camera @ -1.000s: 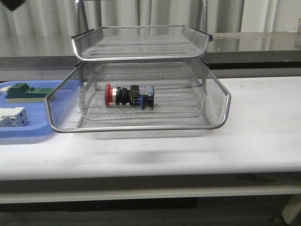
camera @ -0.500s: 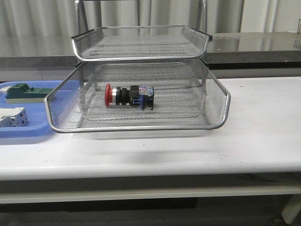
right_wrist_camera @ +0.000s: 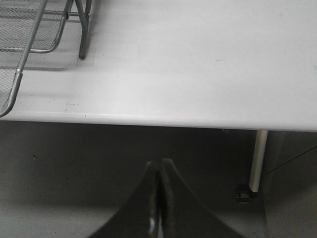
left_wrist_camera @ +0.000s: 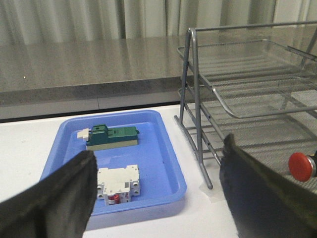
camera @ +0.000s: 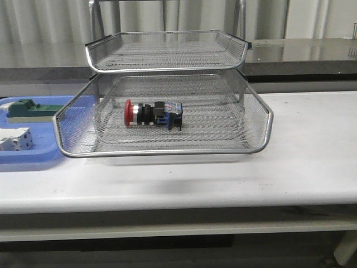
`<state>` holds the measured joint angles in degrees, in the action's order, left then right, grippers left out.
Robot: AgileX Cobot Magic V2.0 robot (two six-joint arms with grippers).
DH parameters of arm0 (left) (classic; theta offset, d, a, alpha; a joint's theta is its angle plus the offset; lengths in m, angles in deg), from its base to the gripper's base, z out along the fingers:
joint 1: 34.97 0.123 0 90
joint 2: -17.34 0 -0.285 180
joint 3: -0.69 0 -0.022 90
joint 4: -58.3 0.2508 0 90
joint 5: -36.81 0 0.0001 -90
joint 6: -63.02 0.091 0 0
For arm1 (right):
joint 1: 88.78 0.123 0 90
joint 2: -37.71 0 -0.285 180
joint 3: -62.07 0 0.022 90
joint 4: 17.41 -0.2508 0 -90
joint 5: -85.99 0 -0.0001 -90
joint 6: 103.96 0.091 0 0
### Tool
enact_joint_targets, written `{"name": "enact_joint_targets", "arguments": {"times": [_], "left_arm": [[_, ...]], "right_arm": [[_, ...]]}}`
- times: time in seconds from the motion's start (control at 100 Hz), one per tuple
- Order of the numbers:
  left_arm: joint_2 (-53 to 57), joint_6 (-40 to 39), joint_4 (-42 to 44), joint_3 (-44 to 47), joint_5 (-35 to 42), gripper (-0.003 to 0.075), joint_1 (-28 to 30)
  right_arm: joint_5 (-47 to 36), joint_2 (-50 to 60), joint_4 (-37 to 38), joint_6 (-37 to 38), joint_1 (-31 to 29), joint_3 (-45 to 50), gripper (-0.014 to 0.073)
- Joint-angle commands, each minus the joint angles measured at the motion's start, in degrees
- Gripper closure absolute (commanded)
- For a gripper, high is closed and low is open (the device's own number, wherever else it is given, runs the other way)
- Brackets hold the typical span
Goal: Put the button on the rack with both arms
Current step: 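Raise the left gripper away from the rack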
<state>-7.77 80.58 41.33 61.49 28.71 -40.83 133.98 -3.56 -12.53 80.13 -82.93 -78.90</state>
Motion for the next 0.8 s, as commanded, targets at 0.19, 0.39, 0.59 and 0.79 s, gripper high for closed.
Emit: {"name": "enact_joint_targets", "arguments": {"times": [0.19,0.39,0.59,0.79], "left_arm": [[2.49,-0.61,-1.07,1.81,7.72,0.0215,0.14],[2.49,-0.61,-1.07,1.81,7.72,0.0253,0.14],[2.49,-0.61,-1.07,1.81,7.72,0.0451,0.14],[2.49,-0.61,-1.07,1.81,7.72,0.0680,0.14]], "right_arm": [[-3.90,-0.08,1.02,0.08,-0.25,-1.80,0.0662],[-3.90,-0.08,1.02,0.08,-0.25,-1.80,0.0662],[-3.90,-0.08,1.02,0.08,-0.25,-1.80,0.0662],[-3.90,-0.08,1.02,0.08,-0.25,-1.80,0.0662]]}}
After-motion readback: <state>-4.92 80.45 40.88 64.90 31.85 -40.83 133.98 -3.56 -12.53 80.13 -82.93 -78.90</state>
